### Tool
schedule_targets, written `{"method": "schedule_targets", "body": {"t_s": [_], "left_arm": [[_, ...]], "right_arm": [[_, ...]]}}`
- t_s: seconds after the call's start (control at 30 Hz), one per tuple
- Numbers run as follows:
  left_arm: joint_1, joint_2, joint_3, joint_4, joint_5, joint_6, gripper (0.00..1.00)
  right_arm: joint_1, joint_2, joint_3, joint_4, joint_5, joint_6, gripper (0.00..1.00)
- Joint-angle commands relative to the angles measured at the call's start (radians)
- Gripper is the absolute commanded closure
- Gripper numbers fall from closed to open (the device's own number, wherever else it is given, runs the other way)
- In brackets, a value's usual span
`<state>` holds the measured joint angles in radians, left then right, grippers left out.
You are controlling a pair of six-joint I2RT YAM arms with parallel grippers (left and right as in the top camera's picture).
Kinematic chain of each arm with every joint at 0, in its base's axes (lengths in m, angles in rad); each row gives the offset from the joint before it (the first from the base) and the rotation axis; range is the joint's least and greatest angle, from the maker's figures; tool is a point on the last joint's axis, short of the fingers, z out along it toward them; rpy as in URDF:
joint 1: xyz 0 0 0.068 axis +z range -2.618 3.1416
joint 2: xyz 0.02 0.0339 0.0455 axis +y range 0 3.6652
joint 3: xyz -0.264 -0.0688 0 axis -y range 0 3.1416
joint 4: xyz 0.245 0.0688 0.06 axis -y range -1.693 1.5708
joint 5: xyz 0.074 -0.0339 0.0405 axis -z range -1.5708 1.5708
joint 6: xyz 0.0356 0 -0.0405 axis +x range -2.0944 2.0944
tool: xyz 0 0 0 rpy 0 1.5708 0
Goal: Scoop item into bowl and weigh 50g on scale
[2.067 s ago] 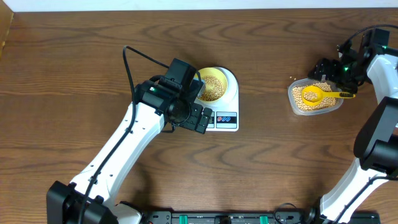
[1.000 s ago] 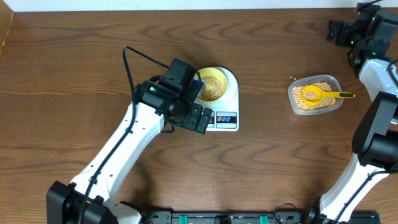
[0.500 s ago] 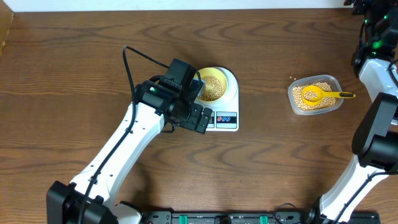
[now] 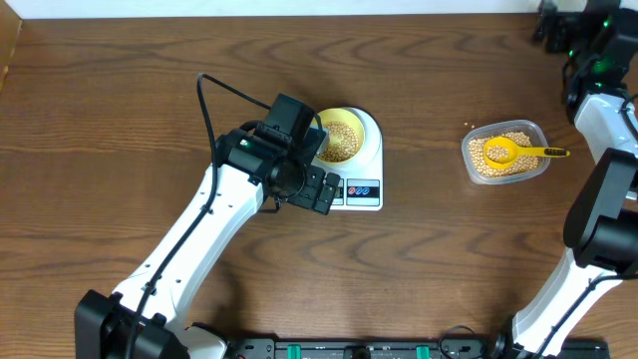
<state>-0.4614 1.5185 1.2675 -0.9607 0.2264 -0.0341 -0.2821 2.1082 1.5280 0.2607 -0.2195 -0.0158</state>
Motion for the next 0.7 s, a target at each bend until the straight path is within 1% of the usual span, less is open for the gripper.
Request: {"method": "schedule_targets", "body": {"t_s": [0.0, 0.17, 0.2, 0.4, 0.47, 0.5, 0.53, 0.57, 0.6, 0.67], "left_arm": [[-0.003, -0.002, -0.003, 0.001, -0.014, -0.013, 0.02], [-0.003, -0.002, -0.003, 0.001, -0.014, -0.013, 0.02], [-0.003, -0.002, -0.003, 0.001, -0.014, -0.013, 0.02], [-0.003, -0.002, -0.003, 0.001, -0.014, -0.013, 0.02], [-0.003, -0.002, -0.003, 0.001, -0.014, -0.013, 0.02], [-0.003, -0.002, -0.003, 0.001, -0.014, -0.013, 0.02], [-0.003, -0.002, -0.003, 0.001, -0.014, -0.013, 0.02], [-0.003, -0.002, -0.003, 0.001, -0.014, -0.013, 0.02], [-0.003, -0.002, -0.003, 0.001, -0.014, -0.013, 0.02], [-0.003, -0.002, -0.003, 0.001, -0.014, -0.013, 0.02]], "right_arm": [[0.002, -0.019, 0.002, -0.134, 0.003, -0.008, 0.01], [0.002, -0.019, 0.002, -0.452, -0.001, -0.005, 0.01], [0.002, -0.019, 0.002, -0.476, -0.005, 0.002, 0.01], [0.002, -0.019, 0.001, -0.486, 0.029, 0.000, 0.01], [0.002, -0.019, 0.002, -0.478, 0.006, 0.027, 0.01], [0.000, -0.020, 0.003, -0.447, 0.002, 0.060, 0.01], [-0.006, -0.032, 0.016, -0.435, -0.030, 0.111, 0.01], [-0.012, -0.051, 0.035, -0.451, -0.076, 0.131, 0.01], [-0.024, -0.095, 0.074, -0.506, -0.154, 0.151, 0.01], [-0.033, -0.152, 0.123, -0.591, -0.218, 0.161, 0.01]]}}
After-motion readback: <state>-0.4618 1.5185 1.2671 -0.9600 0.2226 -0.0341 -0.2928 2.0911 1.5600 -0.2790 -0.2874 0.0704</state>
